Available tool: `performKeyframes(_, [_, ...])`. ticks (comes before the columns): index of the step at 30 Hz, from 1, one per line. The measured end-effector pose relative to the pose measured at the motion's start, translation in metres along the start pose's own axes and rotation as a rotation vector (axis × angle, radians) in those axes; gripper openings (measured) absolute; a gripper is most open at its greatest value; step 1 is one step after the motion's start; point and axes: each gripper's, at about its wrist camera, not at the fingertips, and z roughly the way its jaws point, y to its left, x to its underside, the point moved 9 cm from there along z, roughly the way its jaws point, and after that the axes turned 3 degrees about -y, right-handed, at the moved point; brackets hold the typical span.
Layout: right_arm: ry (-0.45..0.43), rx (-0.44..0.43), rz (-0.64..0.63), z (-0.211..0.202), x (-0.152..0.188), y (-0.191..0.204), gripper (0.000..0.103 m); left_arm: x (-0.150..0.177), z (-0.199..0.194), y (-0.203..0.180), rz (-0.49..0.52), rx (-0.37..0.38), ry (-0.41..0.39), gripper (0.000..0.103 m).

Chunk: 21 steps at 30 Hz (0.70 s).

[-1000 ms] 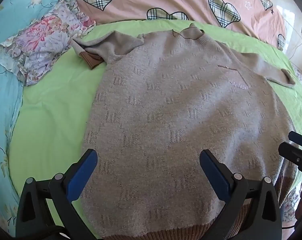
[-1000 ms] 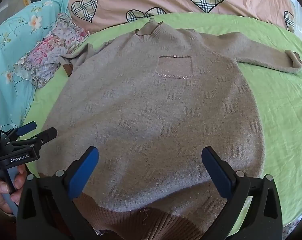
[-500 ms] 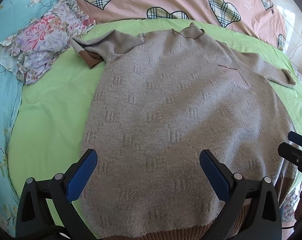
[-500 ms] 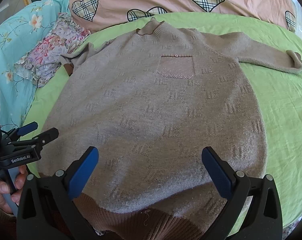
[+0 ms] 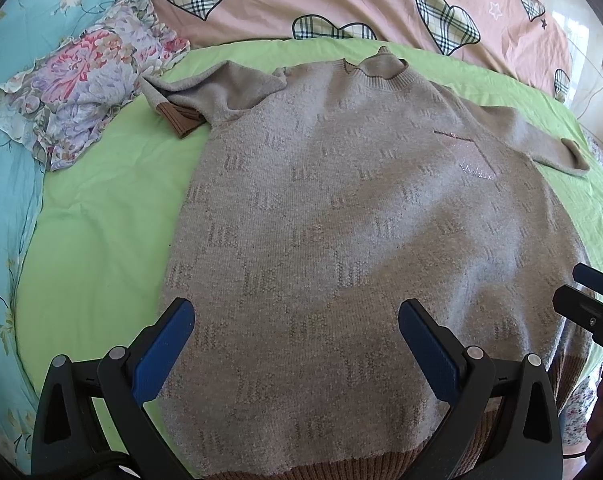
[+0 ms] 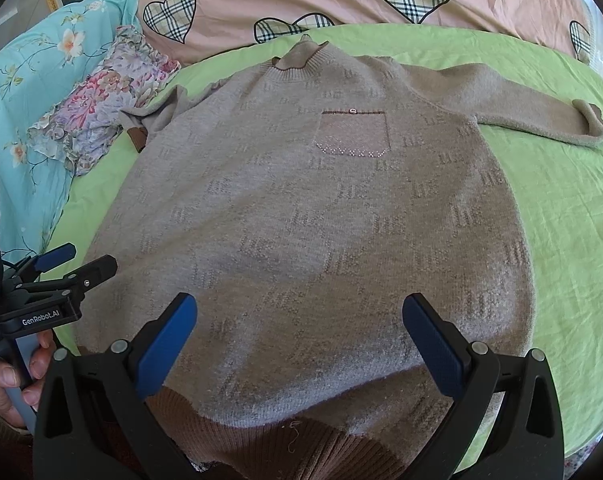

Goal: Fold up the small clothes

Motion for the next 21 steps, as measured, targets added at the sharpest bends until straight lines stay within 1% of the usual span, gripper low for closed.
performKeyframes(5, [-0.007, -0.005, 0.009, -0.001, -0.004, -0.001, 0.103, -0.002, 0.000, -0.002, -0.007, 0.012, 0.013, 0.102])
performKeyframes(13, [-0.008, -0.009, 0.012, -0.001, -0.005, -0.003, 0.103, -0.003, 0.000, -0.003, -0.003, 0.009, 0.004, 0.102])
performKeyframes(16, [-0.009, -0.011, 0.013, -0.001, -0.005, -0.002, 0.103, -0.011, 0.000, 0.002, 0.052, -0.061, -0.070, 0.102])
performKeyframes(17, [-0.009, -0.010, 0.013, -0.001, -0.005, -0.002, 0.103, -0.011, 0.000, 0.002, 0.052, -0.059, -0.069, 0.102])
performKeyframes(20, [-0.011, -0.015, 0.019, -0.001, -0.006, -0.003, 0.103, -0.008, 0.002, -0.002, 0.018, -0.009, -0.018, 0.102])
performKeyframes(21, [-0.012, -0.015, 0.022, -0.001, -0.006, -0.002, 0.103, -0.008, 0.003, -0.002, 0.018, -0.005, -0.015, 0.102])
